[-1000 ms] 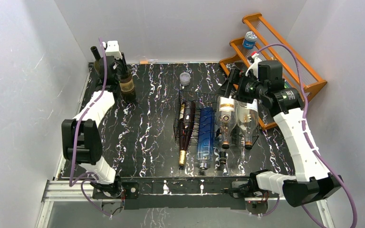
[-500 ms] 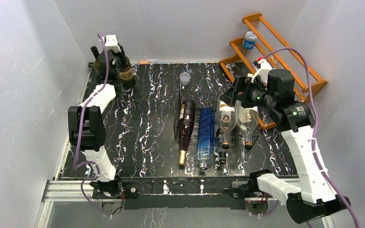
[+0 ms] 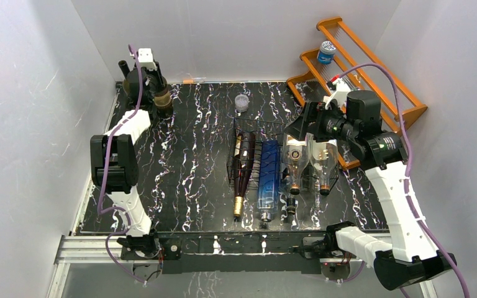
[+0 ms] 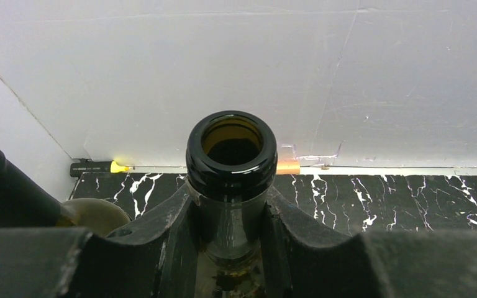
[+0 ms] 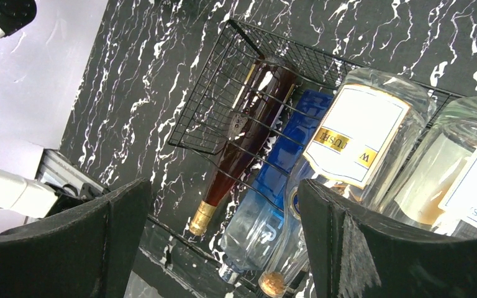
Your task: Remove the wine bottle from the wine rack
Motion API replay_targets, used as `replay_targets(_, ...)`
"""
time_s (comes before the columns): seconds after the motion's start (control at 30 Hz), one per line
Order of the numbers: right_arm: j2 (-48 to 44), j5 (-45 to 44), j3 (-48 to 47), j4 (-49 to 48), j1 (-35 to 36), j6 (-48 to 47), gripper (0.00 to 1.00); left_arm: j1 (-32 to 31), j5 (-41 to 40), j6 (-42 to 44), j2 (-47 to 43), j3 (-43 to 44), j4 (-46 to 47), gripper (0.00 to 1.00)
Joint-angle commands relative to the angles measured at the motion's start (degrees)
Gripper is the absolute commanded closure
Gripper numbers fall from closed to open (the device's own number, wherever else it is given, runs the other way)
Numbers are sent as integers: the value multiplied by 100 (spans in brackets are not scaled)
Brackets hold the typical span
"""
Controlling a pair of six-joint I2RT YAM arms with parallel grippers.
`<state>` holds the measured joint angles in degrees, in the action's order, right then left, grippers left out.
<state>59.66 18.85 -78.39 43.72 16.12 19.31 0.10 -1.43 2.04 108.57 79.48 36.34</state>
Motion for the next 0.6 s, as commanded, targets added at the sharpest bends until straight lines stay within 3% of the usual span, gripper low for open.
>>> replay_targets(0.0, 33, 209, 53, -292, -29, -11, 2, 34, -1, 42, -273, 110, 840, 100)
replay_targets(0.27, 26, 207, 29, -218, -27, -30, 2, 39, -294, 74, -302, -262, 1051, 72)
replay_targets(0.57, 14, 125, 78, -84, -29, -81, 2, 38, -272, -166, -618, -577, 976, 23)
